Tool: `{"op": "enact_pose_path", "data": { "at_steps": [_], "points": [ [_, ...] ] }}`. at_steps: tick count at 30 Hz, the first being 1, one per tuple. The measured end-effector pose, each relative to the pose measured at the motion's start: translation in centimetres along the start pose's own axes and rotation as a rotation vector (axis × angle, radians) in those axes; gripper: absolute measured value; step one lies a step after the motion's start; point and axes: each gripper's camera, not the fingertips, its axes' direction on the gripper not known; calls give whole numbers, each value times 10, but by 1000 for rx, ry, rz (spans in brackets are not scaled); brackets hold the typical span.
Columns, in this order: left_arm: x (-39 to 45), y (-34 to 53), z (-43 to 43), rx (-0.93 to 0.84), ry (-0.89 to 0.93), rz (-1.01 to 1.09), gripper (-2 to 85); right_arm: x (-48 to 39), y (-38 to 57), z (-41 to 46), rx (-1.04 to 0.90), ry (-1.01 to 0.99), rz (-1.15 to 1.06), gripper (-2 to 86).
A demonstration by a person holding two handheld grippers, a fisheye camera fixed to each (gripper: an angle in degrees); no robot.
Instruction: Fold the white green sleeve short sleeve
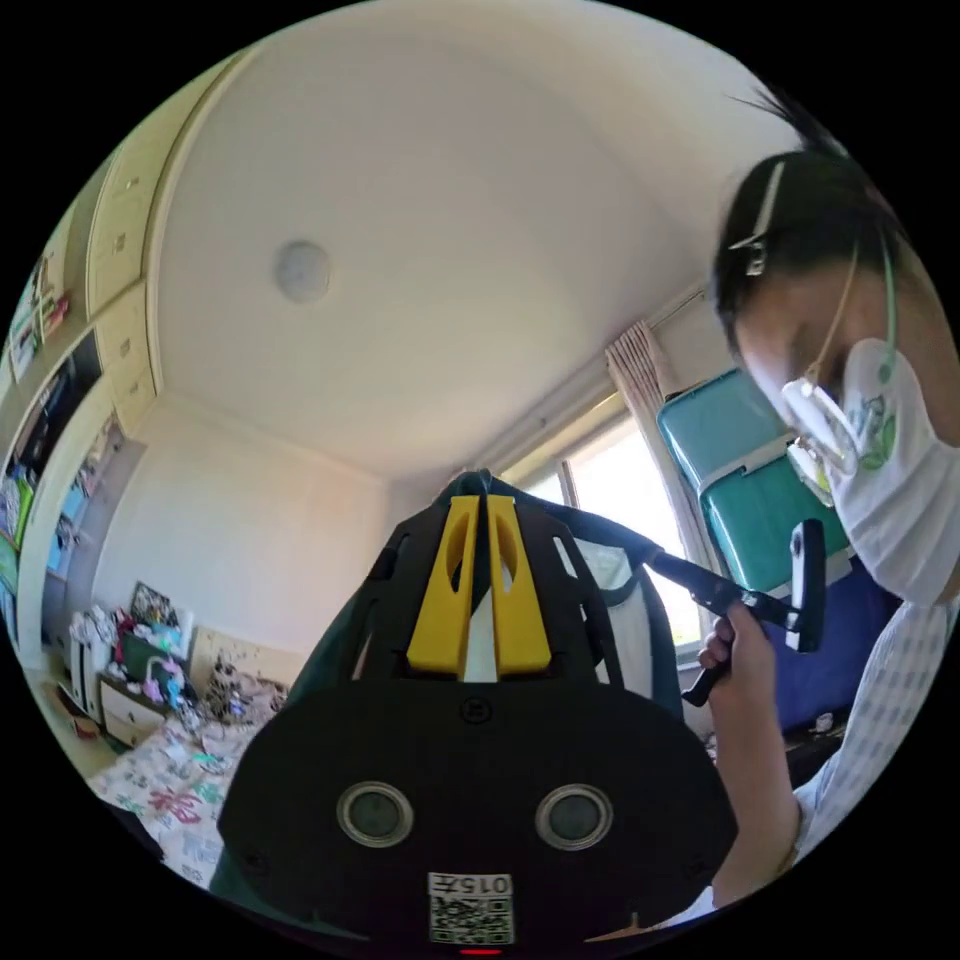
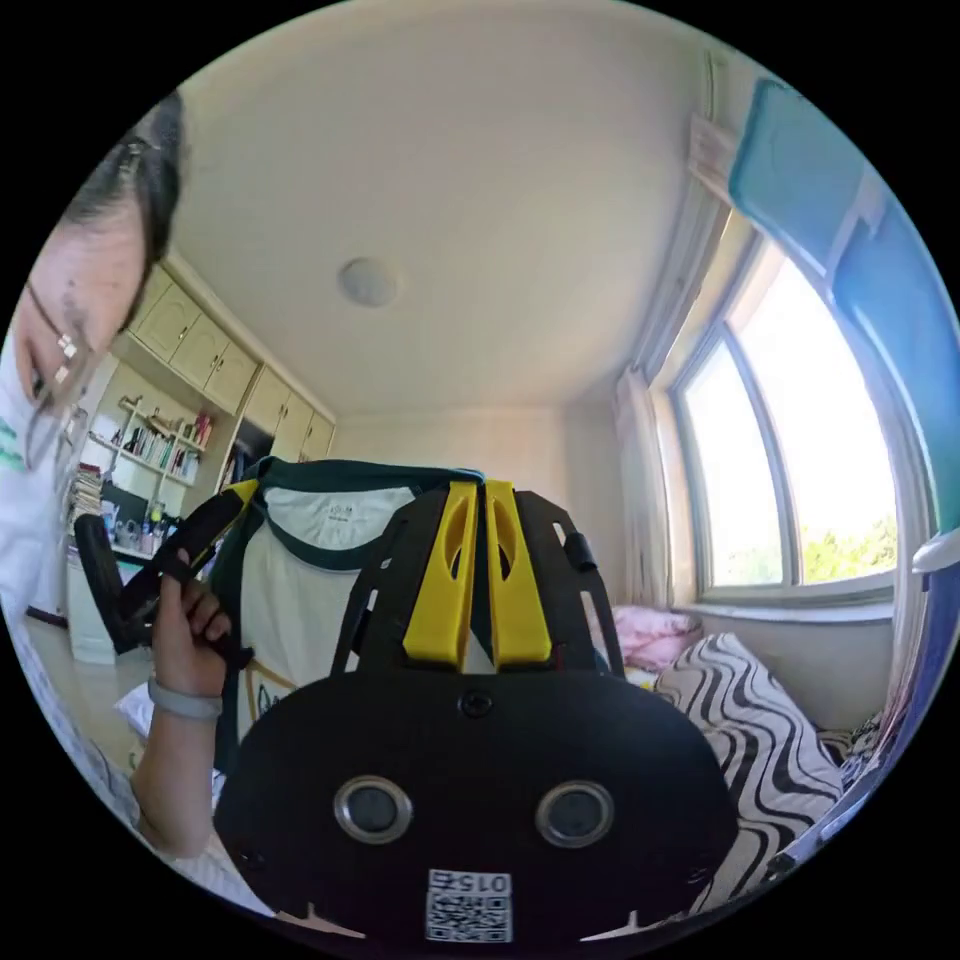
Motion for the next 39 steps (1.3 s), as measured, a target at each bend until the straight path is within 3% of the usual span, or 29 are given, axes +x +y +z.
{"op": "enact_pose_path", "data": {
  "at_steps": [6, 13, 15, 21, 23, 25, 26, 29, 33, 35, 39],
  "points": [
    [-7, -33, 10, 72, -32, 97, -6, -13, -25, -6, 173, 65, -78, -3],
    [-86, 8, 82, -187, -84, 111, -5, 2, -1, 92, 20, 105, -164, -2],
    [-118, 37, 114, -305, -119, 109, -4, 12, 16, 138, -78, 95, -179, -1],
    [-263, 212, 251, -789, -189, -58, 4, 70, 146, 366, -624, 83, -150, 13],
    [-329, 298, 288, -1005, -246, -189, 15, 108, 231, 462, -977, -28, -18, 34],
    [-375, 348, 293, -1156, -209, -421, 35, 138, 291, 500, -1213, -115, 143, 46],
    [-392, 365, 282, -1112, -83, -533, 39, 154, 317, 504, -1260, -163, 206, 48],
    [-407, 382, 232, -1099, -5, -611, 59, 174, 350, 475, -1247, -179, 125, 51],
    [-411, 397, 150, -1367, -158, -554, 100, 198, 388, 418, -1402, -236, 101, 68],
    [-423, 404, 97, -1560, -292, -620, 121, 220, 407, 377, -1535, -221, 152, 85],
    [-440, 415, 53, -1740, -385, -742, 140, 249, 433, 334, -1722, -117, 219, 104]
  ]
}}
